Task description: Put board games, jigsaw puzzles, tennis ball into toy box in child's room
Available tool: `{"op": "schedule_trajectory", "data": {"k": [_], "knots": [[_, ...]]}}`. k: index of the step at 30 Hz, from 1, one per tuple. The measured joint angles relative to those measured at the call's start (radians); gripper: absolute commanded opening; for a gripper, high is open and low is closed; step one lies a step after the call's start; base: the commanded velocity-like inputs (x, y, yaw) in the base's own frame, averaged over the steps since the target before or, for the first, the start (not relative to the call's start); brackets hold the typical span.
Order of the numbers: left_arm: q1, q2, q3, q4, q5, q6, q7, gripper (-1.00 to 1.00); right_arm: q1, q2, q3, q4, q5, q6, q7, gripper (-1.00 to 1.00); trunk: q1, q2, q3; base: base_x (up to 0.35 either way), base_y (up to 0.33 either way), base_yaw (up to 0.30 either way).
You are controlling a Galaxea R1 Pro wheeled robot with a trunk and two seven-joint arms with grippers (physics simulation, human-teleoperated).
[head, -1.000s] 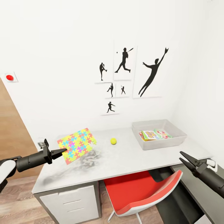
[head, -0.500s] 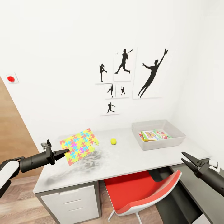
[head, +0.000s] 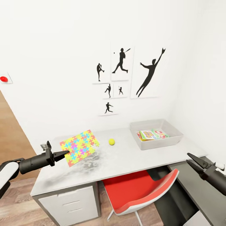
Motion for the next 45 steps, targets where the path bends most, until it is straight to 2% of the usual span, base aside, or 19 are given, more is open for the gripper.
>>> {"op": "schedule_trajectory", "data": {"k": [4,9,35,45], "knots": [[0.000,0.001,0.000,0.000,0.000,0.000,-0.002,-1.00,0.000,0.001,-0.006,0.000,-0.003,-0.003,0.033,1.00,0.000,0.000,0.003,0.000,0.000,-0.234],[0.000,0.002,0.000,0.000,0.001,0.000,-0.005,-1.00,0.000,0.002,-0.035,0.000,-0.002,-0.006,0.076,1.00,0.000,0.000,0.009,0.000,0.000,-0.200],[0.000,0.005,0.000,0.000,-0.001,0.000,-0.010,-1.00,0.000,0.002,-0.042,0.000,-0.002,-0.004,0.081,1.00,0.000,0.000,0.047,0.000,0.000,-0.182],[0.000,0.005,0.002,0.000,-0.001,0.000,-0.010,-1.00,0.000,0.002,-0.042,0.000,-0.004,-0.004,0.082,1.00,0.000,0.000,0.049,0.000,0.000,-0.021]]}}
